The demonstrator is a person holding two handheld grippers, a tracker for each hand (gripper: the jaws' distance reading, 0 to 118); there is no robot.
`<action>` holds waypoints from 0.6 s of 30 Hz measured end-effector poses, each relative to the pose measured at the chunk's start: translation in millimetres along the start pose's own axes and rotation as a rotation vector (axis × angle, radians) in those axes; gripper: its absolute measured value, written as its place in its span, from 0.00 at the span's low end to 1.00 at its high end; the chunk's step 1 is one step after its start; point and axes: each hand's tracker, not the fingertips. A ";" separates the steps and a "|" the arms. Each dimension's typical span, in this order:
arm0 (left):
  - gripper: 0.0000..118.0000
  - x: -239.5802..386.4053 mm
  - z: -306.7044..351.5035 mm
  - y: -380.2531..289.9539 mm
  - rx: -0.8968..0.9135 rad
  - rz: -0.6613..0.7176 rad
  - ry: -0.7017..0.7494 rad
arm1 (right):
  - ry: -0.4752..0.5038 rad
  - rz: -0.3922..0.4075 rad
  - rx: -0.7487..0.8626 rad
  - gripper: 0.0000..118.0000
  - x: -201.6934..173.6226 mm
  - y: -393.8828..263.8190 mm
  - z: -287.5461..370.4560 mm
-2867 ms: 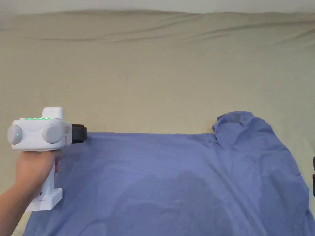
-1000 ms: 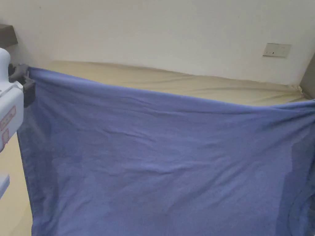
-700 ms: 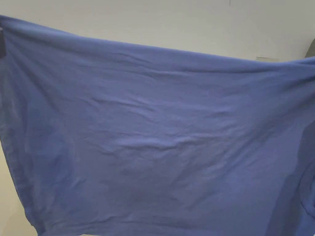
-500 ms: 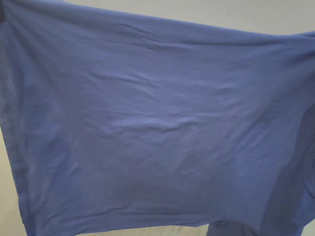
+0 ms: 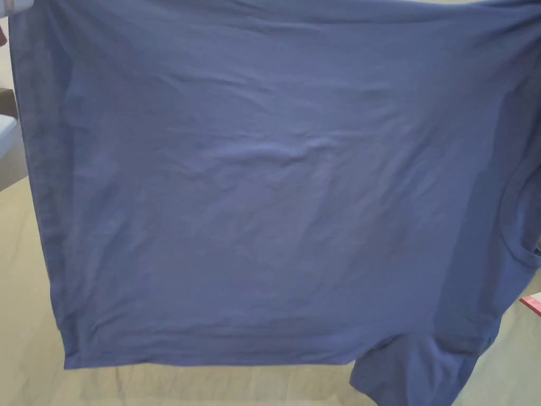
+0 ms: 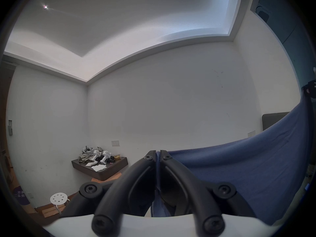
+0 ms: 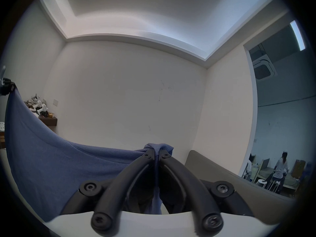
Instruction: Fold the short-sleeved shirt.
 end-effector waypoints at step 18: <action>0.00 43.3 -163.4 -13.2 -0.137 0.042 0.017 | -0.050 0.074 -0.051 0.05 -53.3 -28.6 -159.0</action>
